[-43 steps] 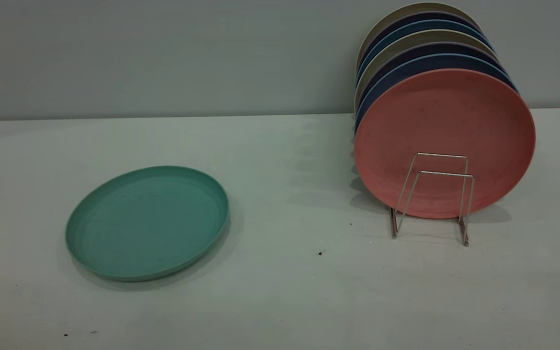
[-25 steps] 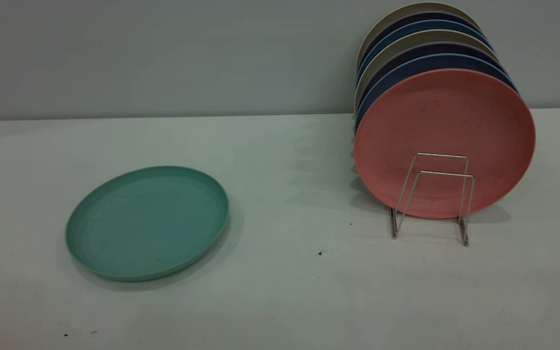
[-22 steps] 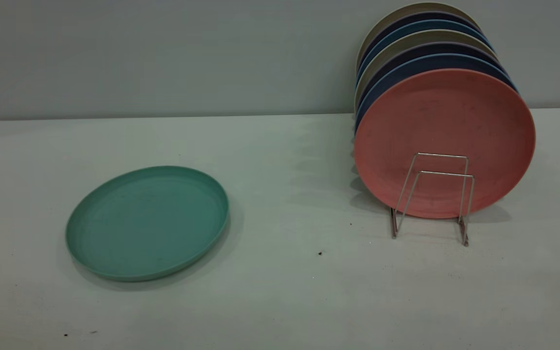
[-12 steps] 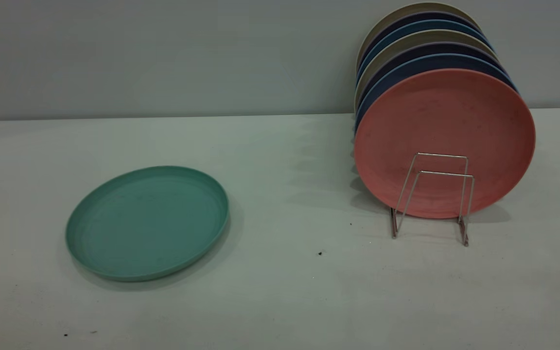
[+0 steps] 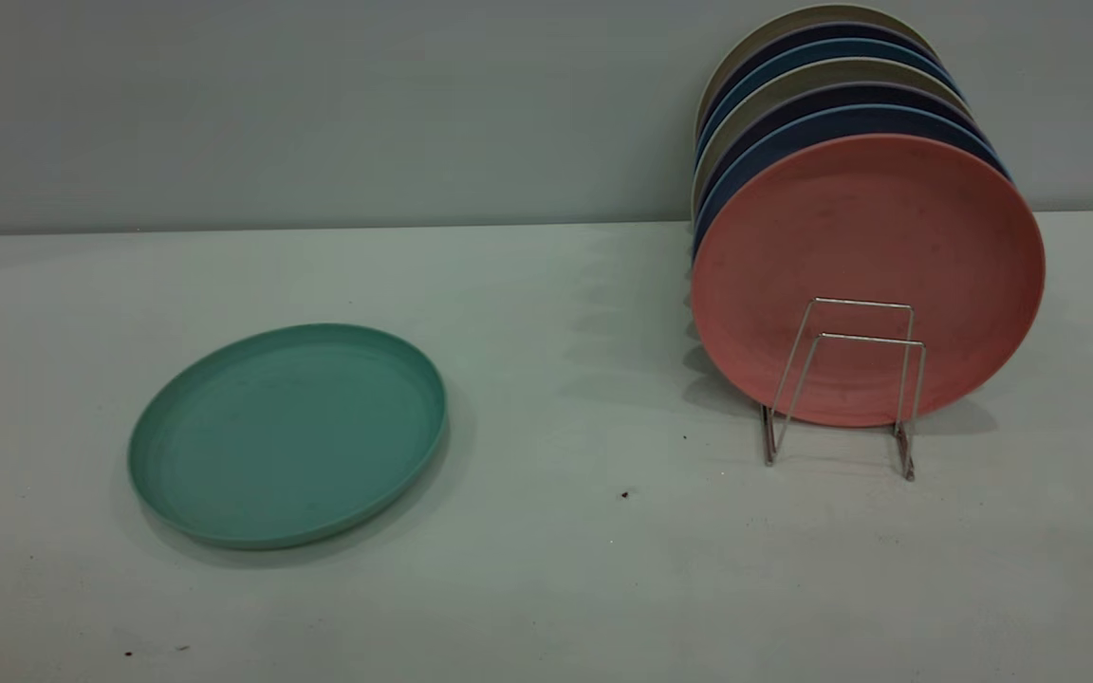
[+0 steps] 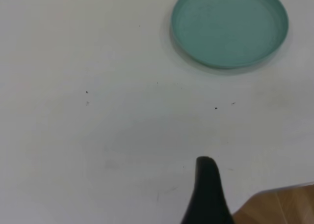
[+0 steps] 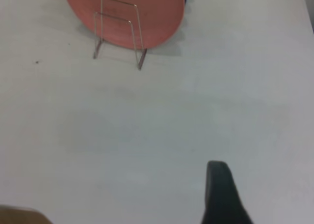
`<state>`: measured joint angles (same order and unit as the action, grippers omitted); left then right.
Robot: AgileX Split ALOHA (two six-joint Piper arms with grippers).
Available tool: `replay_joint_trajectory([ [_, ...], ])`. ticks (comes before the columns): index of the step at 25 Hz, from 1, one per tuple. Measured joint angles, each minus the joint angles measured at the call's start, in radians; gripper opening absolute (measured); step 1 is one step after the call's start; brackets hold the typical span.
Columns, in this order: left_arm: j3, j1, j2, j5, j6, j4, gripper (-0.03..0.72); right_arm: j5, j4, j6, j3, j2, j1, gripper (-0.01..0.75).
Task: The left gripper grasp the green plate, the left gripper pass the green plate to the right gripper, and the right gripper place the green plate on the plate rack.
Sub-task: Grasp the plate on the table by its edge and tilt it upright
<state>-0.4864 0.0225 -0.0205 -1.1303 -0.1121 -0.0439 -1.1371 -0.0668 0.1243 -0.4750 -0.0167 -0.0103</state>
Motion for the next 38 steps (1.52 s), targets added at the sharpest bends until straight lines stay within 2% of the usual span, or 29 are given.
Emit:
replay_joint_trajectory([
  [6,-0.092,0.000,0.202,0.002,0.042,-0.017,0.591,0.038,-0.063,-0.015,-0.073,0.187,0.000,0.484],
  [13,-0.253,0.000,0.637,0.184,0.050,-0.090,0.589,0.249,-0.109,0.024,-0.158,0.545,0.000,0.529],
  [17,-0.319,0.000,0.850,0.262,0.044,-0.090,0.589,0.373,-0.226,0.173,-0.160,0.712,0.000,0.529],
  [20,-0.355,0.000,0.998,0.327,0.042,-0.112,0.589,0.436,-0.408,0.334,-0.160,0.839,0.000,0.529],
  [23,-0.394,0.000,1.147,0.373,0.024,-0.158,0.589,0.454,-0.623,0.537,-0.174,0.976,-0.005,0.529],
  [25,-0.421,0.000,1.247,0.395,0.009,-0.168,0.589,0.469,-0.749,0.668,-0.199,1.066,-0.033,0.529],
  [28,-0.461,-0.015,1.370,0.413,-0.002,-0.173,0.589,0.518,-0.847,0.763,-0.259,1.187,-0.128,0.529],
  [34,-0.524,-0.121,1.565,0.421,-0.092,-0.212,0.589,0.593,-0.882,0.769,-0.394,1.431,-0.321,0.529],
  [38,-0.563,-0.203,1.707,0.431,-0.209,-0.301,0.576,0.596,-0.897,0.757,-0.481,1.594,-0.376,0.529],
])
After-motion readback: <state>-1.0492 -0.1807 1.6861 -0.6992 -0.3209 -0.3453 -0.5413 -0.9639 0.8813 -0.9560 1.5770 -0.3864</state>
